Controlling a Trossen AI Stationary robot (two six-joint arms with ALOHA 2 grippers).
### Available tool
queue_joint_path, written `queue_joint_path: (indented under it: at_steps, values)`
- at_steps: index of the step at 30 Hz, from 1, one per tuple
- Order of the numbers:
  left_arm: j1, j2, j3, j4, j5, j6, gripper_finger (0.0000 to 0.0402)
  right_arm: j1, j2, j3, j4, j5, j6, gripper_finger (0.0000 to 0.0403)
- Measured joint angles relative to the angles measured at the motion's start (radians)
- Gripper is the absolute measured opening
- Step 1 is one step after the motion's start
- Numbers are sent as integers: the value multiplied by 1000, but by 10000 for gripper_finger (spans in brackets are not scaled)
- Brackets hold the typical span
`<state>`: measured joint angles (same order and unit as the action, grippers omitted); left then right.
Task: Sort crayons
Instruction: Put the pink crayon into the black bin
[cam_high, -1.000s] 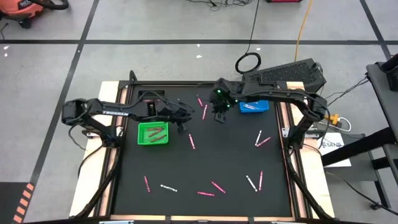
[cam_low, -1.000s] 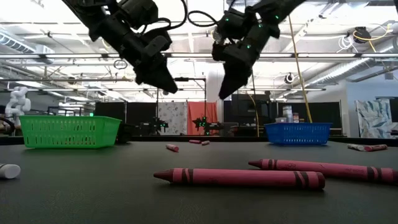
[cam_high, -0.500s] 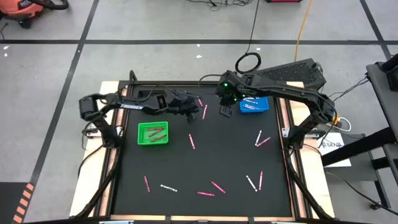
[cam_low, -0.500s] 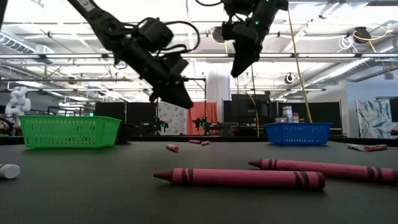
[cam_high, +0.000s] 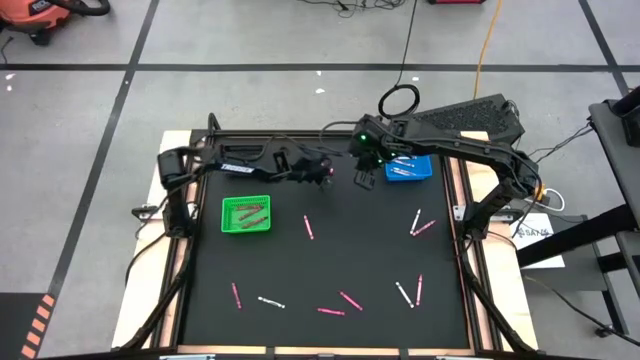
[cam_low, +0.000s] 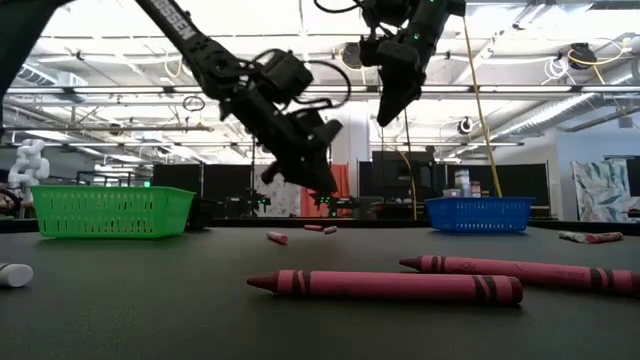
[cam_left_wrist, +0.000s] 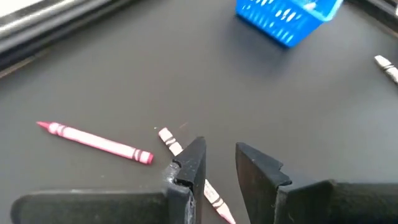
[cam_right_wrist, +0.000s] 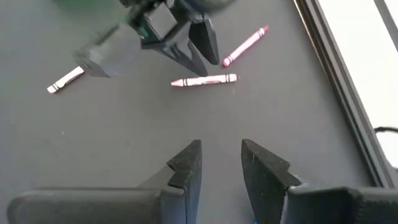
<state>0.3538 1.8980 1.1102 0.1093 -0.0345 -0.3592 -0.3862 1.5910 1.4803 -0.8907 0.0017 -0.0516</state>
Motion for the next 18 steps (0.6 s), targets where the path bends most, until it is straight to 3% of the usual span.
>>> queue_joint_path:
  at_steps: [7, 18]
  values:
    - [0, 86, 58, -36, 2, -3, 93, 0, 0, 0, -74, 100, 40, 100]
    - [-1, 126, 79, -119, -65, -10, 93, 0, 0, 0, -94, 103, 40, 100]
